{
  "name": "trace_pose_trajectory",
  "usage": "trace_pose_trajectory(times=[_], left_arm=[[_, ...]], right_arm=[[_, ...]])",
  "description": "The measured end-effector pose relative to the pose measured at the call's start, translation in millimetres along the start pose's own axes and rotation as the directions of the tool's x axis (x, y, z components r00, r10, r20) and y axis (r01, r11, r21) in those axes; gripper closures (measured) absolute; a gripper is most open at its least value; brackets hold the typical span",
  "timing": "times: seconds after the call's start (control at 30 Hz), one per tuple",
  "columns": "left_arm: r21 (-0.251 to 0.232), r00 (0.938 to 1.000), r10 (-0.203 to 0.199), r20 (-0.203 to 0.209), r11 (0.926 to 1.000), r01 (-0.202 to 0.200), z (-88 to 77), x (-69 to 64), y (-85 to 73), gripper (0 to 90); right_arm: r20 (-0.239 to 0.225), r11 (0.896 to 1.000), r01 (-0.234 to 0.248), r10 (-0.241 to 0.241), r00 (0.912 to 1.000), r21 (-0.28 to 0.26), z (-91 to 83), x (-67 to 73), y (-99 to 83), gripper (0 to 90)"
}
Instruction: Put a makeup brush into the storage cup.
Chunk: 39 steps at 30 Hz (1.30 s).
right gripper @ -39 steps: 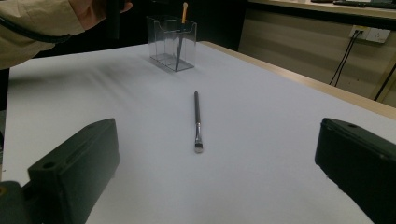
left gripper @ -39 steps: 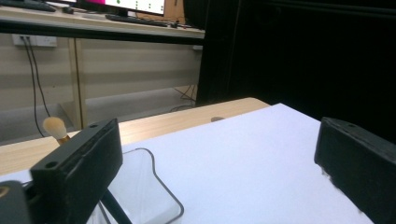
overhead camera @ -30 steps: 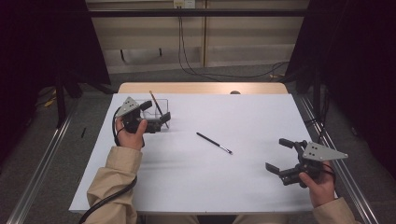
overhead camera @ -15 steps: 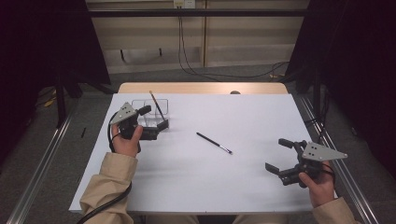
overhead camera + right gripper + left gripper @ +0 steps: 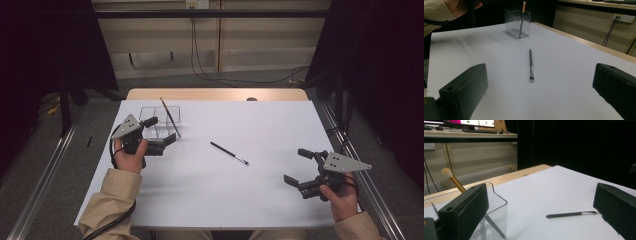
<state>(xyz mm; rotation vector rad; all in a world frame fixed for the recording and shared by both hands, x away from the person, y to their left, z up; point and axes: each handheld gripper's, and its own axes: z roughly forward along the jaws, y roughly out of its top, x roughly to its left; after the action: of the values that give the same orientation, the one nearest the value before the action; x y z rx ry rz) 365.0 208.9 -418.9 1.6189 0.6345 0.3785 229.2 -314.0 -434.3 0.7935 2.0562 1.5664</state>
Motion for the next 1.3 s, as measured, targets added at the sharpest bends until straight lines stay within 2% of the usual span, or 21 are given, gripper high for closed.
trace_pose_trajectory(times=[0.27, 0.7, 1.3], left_arm=[[0.001, 0.9999, 0.011, -0.012, 0.9999, -0.011, -11.0, -0.9, -1.8, 0.0], [-0.002, 0.9997, 0.000, -0.025, 1.0000, 0.000, -27.1, 0.2, -7.1, 0.0], [0.006, 0.9991, 0.014, -0.040, 0.9999, -0.013, -48.7, -3.2, -10.7, 0.0]], right_arm=[[0.000, 1.000, 0.001, -0.001, 1.0000, -0.002, -0.2, 0.1, 0.2, 0.0], [-0.007, 1.000, 0.002, -0.002, 1.0000, -0.002, 0.4, 0.6, 0.4, 0.0], [-0.009, 1.000, 0.003, -0.003, 1.0000, -0.003, 0.3, 0.8, 0.6, 0.0]])
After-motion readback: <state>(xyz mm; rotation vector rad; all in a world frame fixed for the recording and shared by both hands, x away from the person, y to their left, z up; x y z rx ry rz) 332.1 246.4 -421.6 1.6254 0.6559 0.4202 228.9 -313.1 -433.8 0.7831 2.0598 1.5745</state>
